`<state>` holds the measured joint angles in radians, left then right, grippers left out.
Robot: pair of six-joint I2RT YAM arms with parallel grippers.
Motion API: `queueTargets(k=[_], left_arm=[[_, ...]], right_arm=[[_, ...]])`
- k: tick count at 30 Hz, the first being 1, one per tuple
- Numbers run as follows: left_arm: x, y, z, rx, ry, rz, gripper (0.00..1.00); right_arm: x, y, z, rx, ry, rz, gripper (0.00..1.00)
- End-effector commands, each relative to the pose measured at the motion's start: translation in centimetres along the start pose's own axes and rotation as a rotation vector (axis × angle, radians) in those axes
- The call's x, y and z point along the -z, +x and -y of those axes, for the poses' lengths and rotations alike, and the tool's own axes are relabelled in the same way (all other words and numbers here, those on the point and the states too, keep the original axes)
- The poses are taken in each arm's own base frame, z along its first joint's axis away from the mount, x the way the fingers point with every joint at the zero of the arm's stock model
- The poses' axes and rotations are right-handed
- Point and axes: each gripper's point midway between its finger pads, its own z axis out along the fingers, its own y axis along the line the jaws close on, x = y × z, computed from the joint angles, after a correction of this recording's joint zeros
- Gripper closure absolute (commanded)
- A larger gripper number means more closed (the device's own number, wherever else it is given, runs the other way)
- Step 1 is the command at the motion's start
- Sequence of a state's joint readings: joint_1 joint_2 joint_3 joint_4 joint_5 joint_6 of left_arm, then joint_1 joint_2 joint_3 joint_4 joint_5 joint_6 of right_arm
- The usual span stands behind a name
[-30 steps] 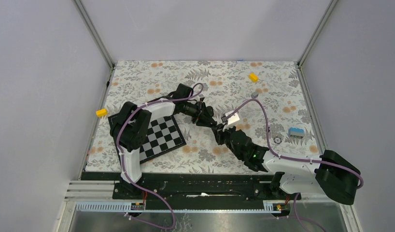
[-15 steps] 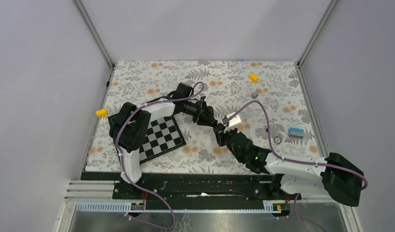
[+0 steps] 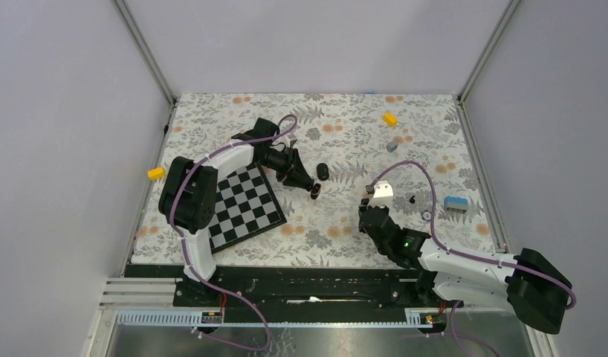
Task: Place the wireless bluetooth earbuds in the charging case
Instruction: Place the right earbud at the center of the board, then pick up the right earbud from the center of the board.
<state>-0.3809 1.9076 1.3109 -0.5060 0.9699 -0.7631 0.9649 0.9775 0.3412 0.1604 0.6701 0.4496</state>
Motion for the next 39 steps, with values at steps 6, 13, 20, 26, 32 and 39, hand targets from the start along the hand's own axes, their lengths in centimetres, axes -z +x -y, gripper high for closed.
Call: queueTargets(k=[6, 13, 20, 26, 32, 39], left_arm=[[1.1, 3.2, -3.5, -0.234, -0.146, 0.011, 1.00], [1.2, 3.5, -3.7, -0.249, -0.161, 0.018, 1.00], [0.5, 2.8, -4.0, -0.215, -0.160, 0.001, 1.00], [0.3, 2.4, -3.9, -0.215, -0.159, 0.001, 1.00], [0.5, 2.5, -3.8, -0.219, -0.164, 0.009, 1.00], [0.4, 2.1, -4.0, -0.216, -0.173, 0.018, 1.00]], right_arm=[[-1.9, 2.7, -0.8, 0.043, 0.061, -0.176, 0.80], [-2.4, 1.2, -4.3, 0.007, -0.040, -0.205, 0.48], [0.0, -0.1, -3.4, -0.039, -0.048, -0.211, 0.58], [0.1, 3.1, -1.6, -0.078, -0.007, -0.334, 0.71], [-0.5, 5.1, -0.5, -0.106, 0.050, -0.405, 0.82], [-0.9, 7.1, -0.9, -0.076, 0.061, -0.499, 0.90]])
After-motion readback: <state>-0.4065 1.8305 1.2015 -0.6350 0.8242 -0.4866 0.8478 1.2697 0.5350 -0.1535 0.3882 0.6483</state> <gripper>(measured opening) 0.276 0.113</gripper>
